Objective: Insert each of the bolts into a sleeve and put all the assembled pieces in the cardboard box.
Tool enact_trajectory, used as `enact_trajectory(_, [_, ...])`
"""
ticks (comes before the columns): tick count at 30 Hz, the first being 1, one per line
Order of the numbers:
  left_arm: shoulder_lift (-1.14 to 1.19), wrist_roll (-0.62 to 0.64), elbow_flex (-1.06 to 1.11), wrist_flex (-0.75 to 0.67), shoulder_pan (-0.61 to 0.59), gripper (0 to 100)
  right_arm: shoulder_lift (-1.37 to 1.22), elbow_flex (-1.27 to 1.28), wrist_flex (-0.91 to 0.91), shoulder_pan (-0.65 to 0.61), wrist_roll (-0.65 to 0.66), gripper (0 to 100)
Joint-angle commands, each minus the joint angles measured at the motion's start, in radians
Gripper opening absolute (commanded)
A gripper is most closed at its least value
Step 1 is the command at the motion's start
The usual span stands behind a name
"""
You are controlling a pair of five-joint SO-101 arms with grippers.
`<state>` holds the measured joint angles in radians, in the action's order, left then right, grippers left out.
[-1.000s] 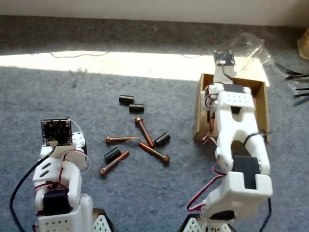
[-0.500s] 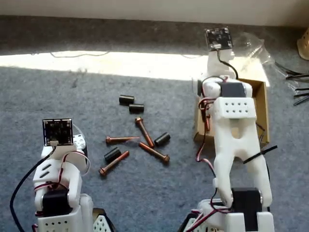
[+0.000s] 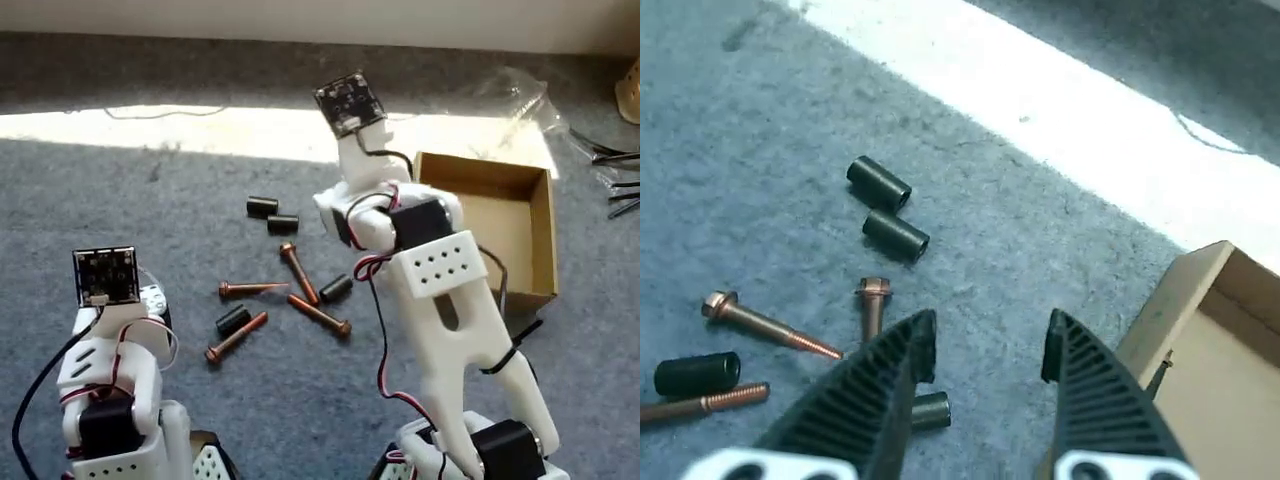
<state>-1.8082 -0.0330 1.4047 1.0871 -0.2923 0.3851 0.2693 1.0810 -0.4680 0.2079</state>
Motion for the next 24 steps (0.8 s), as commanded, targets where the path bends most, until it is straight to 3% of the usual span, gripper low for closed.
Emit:
enact_trajectory(1, [-0.012,-0.005,-0.050,0.000,-0.050,1,0.039,0.038,-0.090,-0.033,0.196,15.2])
enact_trajectory(5, [-0.012,-0.005,-0.047,0.000,-0.051,1,0.039,0.110,-0.214,-0.044,0.270,15.2])
enact_trajectory(12, [-0.012,-0.005,-0.042,-0.002,-0.047,1,0.039,0.239,-0.199,-0.045,0.256,15.2])
enact_trajectory(18, [-0.012,-0.005,-0.013,-0.003,-0.047,1,0.045,0.323,-0.108,-0.045,-0.049,15.2])
enact_trajectory(24, [-0.012,-0.005,-0.010,-0.003,-0.047,1,0.048,0.323,-0.013,-0.024,-0.265,15.2])
